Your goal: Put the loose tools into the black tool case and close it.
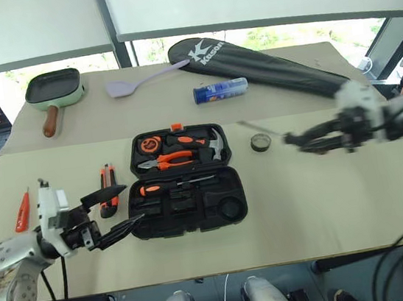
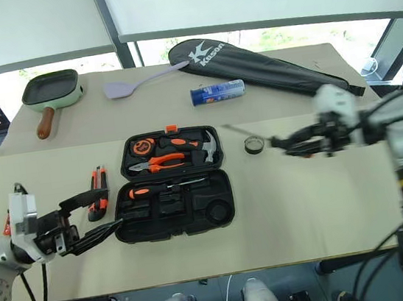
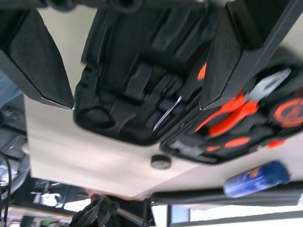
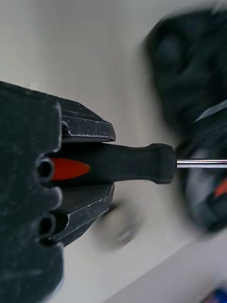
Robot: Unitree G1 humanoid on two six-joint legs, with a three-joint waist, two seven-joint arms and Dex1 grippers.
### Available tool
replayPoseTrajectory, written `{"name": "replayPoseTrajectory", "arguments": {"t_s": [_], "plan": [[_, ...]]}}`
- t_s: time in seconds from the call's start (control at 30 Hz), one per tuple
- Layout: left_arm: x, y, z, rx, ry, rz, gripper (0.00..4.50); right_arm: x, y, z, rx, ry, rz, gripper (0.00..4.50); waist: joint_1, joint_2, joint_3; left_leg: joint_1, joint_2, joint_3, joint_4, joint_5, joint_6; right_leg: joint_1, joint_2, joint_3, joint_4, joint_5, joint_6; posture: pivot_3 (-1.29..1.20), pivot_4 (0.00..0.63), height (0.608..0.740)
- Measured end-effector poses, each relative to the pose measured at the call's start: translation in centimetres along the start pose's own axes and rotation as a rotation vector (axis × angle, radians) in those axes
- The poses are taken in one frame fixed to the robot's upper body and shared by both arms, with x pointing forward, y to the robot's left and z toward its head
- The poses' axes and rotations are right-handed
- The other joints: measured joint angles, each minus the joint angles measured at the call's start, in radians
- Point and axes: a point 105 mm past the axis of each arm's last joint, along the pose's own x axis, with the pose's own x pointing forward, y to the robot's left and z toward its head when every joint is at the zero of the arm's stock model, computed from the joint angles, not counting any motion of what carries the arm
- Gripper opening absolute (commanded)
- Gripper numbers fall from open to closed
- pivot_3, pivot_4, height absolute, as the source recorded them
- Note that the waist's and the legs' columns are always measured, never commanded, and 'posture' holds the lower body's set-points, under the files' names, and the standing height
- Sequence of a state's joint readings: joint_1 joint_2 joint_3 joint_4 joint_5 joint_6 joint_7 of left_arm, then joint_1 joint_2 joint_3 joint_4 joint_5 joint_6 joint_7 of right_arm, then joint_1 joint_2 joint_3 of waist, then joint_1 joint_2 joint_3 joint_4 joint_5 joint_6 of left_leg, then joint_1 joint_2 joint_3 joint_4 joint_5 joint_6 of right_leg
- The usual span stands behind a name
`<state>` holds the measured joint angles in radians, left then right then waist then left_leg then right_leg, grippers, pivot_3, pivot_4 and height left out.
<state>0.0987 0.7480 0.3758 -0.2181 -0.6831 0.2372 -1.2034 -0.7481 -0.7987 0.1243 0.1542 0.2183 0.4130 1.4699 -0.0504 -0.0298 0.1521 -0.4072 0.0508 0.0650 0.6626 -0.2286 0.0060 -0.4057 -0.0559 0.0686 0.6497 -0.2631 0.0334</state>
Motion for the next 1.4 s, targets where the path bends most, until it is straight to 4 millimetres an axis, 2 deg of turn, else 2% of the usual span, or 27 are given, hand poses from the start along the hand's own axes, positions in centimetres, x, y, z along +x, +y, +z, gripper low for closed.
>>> {"name": "replayPoseTrajectory", "arguments": {"t_s": [0.13,0.17,0.27,0.33,0.47,0.73,1.07,1.13,1.23,1.3,1.4], "plan": [[-0.7,-0.2,-0.8,-0.004,0.026,0.031,4.50,5.9,2.4,2.1,0.021,0.033,0.102,0.96,0.025,0.000,0.000,-0.004,-0.002,0.001,0.001,0.000,0.000,-0.003,-0.004,-0.001,-0.001,0.000,0.001,0.00,0.150,0.740],[-0.7,-0.2,-0.9,-0.001,0.022,0.044,4.50,7.9,3.1,2.9,0.015,0.057,0.125,0.96,0.031,0.000,0.000,-0.005,-0.002,0.001,0.002,0.000,0.000,-0.004,-0.004,-0.001,-0.001,0.000,0.001,0.00,0.150,0.740],[-0.6,-0.5,-0.9,0.002,0.012,0.051,4.50,10.3,3.9,3.7,0.014,0.097,0.142,0.96,0.044,0.000,0.000,-0.011,-0.002,0.001,0.005,0.000,0.000,-0.010,-0.004,-0.001,0.001,0.001,0.001,0.00,0.150,0.740],[-0.5,-0.6,-0.9,0.008,0.012,0.052,4.50,11.0,3.8,3.5,-0.019,0.151,0.125,0.96,0.048,-0.001,0.000,-0.018,-0.002,0.001,0.008,0.000,0.000,-0.016,-0.004,-0.002,0.004,0.001,0.001,0.00,0.150,0.740],[-0.4,-0.9,-0.8,0.015,0.013,0.053,4.50,11.7,3.4,2.0,-0.079,0.241,0.102,0.96,0.045,-0.001,0.000,-0.018,-0.003,0.006,0.010,0.000,0.000,-0.017,-0.003,-0.002,0.007,0.001,0.001,0.00,0.150,0.740],[-0.8,-1.6,-1.7,0.007,0.041,0.062,4.50,11.6,1.6,0.8,-0.185,0.320,0.045,0.96,0.033,-0.001,0.000,-0.017,-0.001,0.007,0.010,0.000,0.000,-0.017,-0.001,-0.002,0.008,0.000,0.000,0.00,0.150,0.740],[-0.7,-1.6,-1.8,0.030,0.022,0.069,4.50,12.3,1.7,1.5,-0.215,0.327,0.082,0.96,0.033,-0.001,0.000,-0.017,-0.001,0.007,0.011,0.000,0.000,-0.017,-0.001,-0.002,0.009,0.000,0.000,0.00,0.150,0.740],[-0.6,-1.6,-2.1,0.025,0.024,0.069,4.50,12.4,1.7,1.5,-0.213,0.329,0.081,1.96,0.033,-0.001,0.000,-0.017,-0.001,0.007,0.011,0.000,0.000,-0.017,-0.001,-0.002,0.009,0.000,0.000,0.00,0.150,0.740],[-0.6,-1.5,-2.3,0.031,0.028,0.077,4.50,12.2,1.3,1.7,-0.210,0.326,0.069,2.83,0.033,-0.001,0.000,-0.017,-0.001,0.007,0.011,0.000,0.000,-0.017,-0.001,-0.002,0.009,0.000,0.000,0.00,0.150,0.740],[-0.7,-1.3,-2.5,0.033,0.035,0.085,4.50,12.1,1.5,2.8,-0.198,0.271,0.100,3.50,0.033,-0.001,0.000,-0.017,-0.001,0.007,0.011,0.000,0.000,-0.017,-0.001,-0.002,0.009,0.000,0.000,0.00,0.150,0.740],[-0.7,-1.1,-2.3,0.046,0.026,0.092,4.50,11.4,2.3,3.8,-0.183,0.205,0.175,3.50,0.034,-0.001,0.000,-0.017,-0.001,0.007,0.011,0.000,0.000,-0.017,-0.001,-0.002,0.009,0.000,0.000,0.00,0.150,0.740]]}}
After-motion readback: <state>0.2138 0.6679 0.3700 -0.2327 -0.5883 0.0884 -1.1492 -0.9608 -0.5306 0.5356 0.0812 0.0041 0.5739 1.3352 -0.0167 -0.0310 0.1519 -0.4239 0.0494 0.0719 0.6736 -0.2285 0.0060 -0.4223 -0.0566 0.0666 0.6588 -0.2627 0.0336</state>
